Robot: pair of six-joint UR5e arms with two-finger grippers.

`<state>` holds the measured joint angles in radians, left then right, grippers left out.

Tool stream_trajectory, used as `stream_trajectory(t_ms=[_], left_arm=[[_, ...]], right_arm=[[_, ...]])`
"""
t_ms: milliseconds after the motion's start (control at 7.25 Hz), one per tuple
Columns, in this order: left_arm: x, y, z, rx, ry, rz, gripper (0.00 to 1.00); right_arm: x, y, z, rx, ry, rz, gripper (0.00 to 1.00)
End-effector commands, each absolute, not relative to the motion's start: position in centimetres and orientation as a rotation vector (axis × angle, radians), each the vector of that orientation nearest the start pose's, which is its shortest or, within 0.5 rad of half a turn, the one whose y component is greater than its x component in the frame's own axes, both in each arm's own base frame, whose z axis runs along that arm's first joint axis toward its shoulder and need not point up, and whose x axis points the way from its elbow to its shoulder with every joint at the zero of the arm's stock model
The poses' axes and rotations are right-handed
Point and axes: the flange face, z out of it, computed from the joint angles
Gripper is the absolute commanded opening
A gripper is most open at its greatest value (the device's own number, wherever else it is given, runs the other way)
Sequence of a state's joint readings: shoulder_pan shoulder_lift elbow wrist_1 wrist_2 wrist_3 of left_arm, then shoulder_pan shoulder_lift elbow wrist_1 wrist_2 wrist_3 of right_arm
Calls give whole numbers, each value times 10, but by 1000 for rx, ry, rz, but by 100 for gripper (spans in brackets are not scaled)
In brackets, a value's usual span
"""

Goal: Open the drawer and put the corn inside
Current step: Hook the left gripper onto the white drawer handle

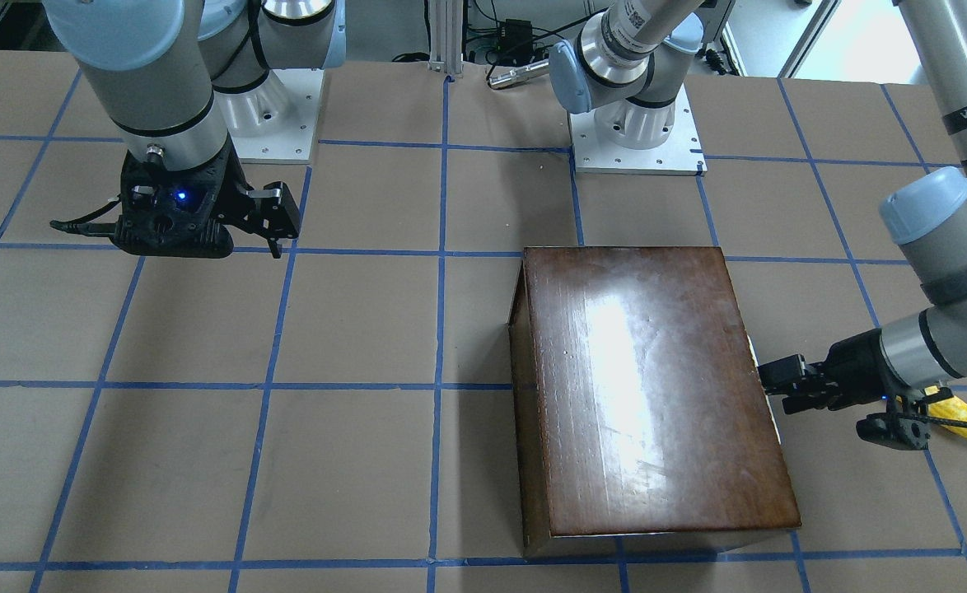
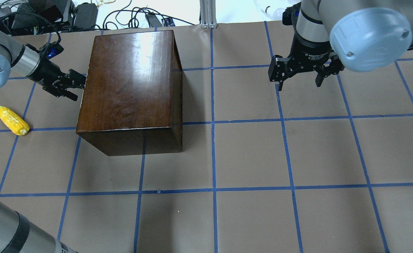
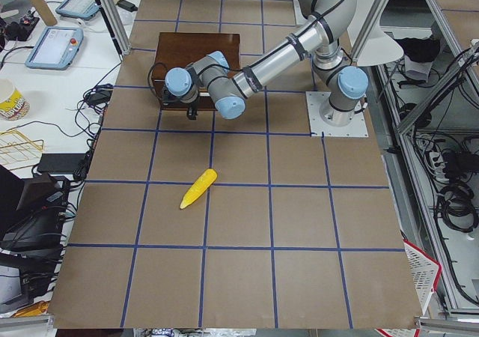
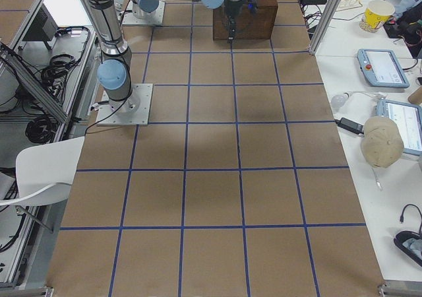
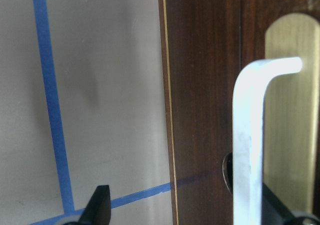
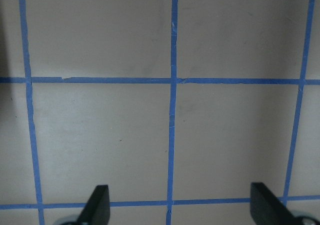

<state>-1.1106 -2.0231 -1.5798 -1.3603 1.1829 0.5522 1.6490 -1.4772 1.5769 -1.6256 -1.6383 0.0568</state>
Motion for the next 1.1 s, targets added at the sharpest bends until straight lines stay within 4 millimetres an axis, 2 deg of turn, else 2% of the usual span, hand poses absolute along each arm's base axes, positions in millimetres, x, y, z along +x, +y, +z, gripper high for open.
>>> stream_trajectory(t_ms=[0,552,828,966], left_arm=[[120,-624,252,75,3599,63,100],[127,-625,256,67,3588,48,100],[132,-623,255,164,3544,68,100],[137,-622,256,153,3545,65,100]], right_arm=[[167,-513,443,-37,3211,66,100],[167,-513,443,-37,3211,66,100],[167,-514,443,-37,3211,64,100],[167,-513,443,-37,3211,66,100]])
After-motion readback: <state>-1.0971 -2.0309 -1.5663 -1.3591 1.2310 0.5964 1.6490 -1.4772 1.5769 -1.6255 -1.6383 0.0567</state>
